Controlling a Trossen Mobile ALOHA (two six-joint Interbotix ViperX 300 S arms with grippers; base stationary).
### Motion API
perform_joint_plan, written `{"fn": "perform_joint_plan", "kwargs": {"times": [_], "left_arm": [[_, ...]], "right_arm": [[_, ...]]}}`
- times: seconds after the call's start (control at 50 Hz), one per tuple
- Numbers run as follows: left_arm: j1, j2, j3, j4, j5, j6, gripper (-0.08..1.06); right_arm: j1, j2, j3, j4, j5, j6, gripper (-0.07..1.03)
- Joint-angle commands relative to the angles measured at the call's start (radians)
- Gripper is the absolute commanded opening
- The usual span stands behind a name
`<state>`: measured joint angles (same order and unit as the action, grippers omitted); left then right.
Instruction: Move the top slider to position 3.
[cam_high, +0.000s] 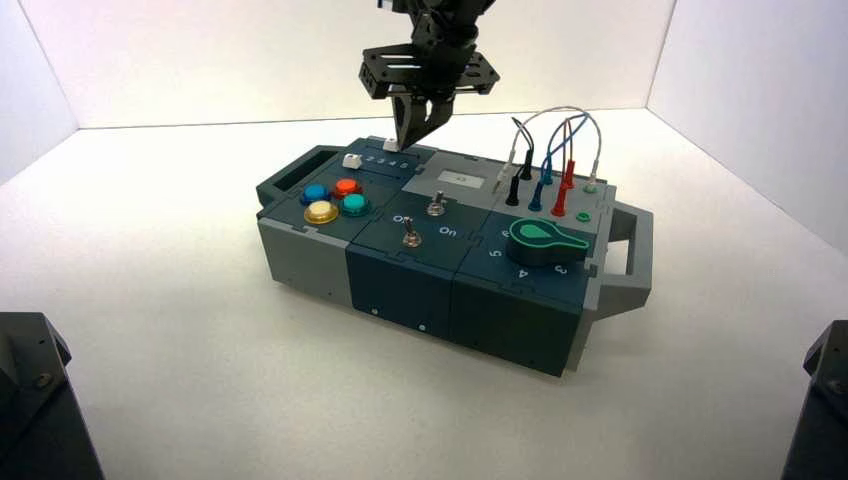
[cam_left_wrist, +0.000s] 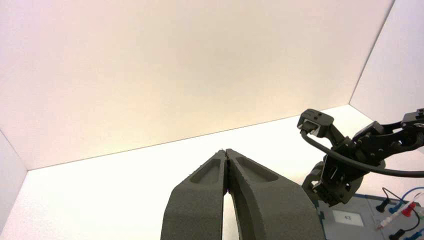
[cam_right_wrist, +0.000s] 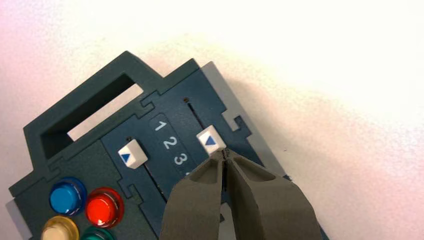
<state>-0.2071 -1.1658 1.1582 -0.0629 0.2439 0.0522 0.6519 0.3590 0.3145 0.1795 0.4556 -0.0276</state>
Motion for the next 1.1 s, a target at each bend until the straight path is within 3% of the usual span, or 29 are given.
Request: {"fn": "perform_joint_plan", "kwargs": {"times": [0.02, 0.52, 1.1], "left_arm": [[0.003, 0.005, -0.018, 0.0, -0.006, -0.002, -0.03], [0.003, 0.006, -0.017, -0.002, -0.006, -0.002, -0.03], [0.003, 0.015, -0.014, -0.009, -0.006, -0.002, -0.03]], "right_arm": [[0.006, -0.02, -0.029, 0.005, -0.003, 0.002, -0.02], [-0.002, -0.067, 0.011, 0.002, 0.02, 0.014, -0.02], [-0.005, -0.17, 0.084, -0.026, 0.0, 0.002, -0.02]]}}
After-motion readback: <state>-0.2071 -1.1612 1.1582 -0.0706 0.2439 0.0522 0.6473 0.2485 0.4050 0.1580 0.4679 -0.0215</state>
